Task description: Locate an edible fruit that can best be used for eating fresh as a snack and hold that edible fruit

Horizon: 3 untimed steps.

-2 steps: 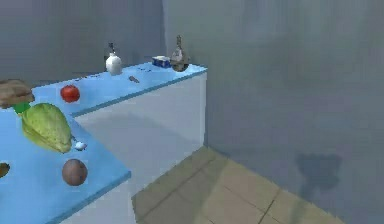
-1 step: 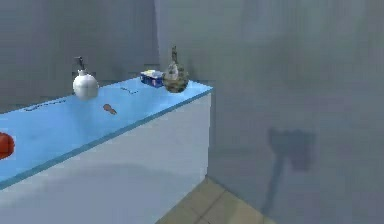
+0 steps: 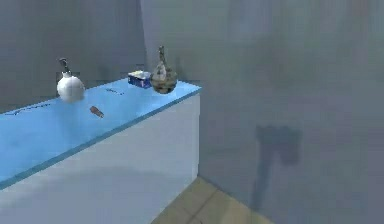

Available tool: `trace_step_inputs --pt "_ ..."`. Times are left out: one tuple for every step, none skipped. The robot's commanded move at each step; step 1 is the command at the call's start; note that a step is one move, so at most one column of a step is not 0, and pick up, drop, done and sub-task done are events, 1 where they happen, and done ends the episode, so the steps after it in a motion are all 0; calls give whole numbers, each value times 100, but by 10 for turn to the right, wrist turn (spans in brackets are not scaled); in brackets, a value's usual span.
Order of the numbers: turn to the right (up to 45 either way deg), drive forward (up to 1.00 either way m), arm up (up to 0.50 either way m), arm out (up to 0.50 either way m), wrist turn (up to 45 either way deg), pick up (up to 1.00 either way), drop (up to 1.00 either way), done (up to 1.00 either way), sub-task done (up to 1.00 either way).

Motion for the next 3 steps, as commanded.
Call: trace_step_inputs --pt "0 20 0 0 0 0 0 0 0" --pt "-450 0 0 0 0 0 0 0 0" --pt "0 45 0 0 0 0 0 0 0"
